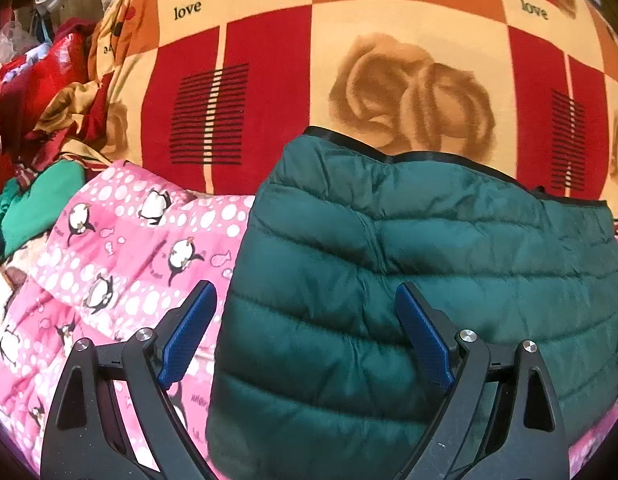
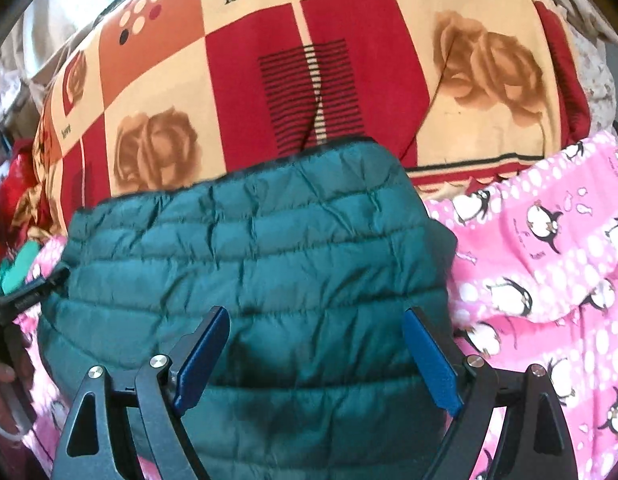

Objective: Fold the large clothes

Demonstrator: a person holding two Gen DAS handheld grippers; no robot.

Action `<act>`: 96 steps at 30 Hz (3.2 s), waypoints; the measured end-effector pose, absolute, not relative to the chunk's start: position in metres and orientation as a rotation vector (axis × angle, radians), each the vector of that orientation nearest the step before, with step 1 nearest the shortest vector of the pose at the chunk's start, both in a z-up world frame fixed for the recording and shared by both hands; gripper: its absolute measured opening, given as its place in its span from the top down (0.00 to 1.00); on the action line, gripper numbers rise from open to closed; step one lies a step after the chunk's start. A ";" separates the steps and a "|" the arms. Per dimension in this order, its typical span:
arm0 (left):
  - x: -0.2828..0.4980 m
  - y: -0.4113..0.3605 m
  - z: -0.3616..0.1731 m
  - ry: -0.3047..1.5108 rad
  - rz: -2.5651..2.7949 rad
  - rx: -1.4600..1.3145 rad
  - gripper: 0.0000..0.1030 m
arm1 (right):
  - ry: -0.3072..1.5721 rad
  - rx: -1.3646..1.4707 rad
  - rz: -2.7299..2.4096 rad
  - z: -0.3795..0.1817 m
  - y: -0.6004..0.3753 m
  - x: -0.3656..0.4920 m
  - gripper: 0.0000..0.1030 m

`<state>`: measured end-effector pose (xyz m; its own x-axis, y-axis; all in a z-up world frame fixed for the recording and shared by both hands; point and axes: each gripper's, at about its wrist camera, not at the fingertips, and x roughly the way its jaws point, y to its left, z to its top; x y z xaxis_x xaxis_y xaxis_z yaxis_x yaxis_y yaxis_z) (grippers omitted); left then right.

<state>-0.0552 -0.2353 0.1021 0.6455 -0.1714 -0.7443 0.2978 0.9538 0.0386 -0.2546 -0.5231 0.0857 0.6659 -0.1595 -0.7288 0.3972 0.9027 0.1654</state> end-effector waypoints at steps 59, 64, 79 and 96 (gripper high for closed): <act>0.011 -0.203 0.034 1.172 -0.660 -0.308 0.00 | 0.895 0.634 -0.149 0.025 -0.609 -0.219 0.00; 0.006 -0.207 0.038 1.160 -0.682 -0.275 0.08 | 0.878 0.587 -0.127 0.029 -0.601 -0.221 0.09; -0.041 -0.194 0.110 1.045 -0.755 -0.215 0.64 | 0.714 0.505 -0.089 0.101 -0.572 -0.273 0.69; -0.121 -0.110 0.093 1.242 -0.680 -0.210 0.43 | 0.819 0.637 -0.075 0.091 -0.522 -0.390 0.68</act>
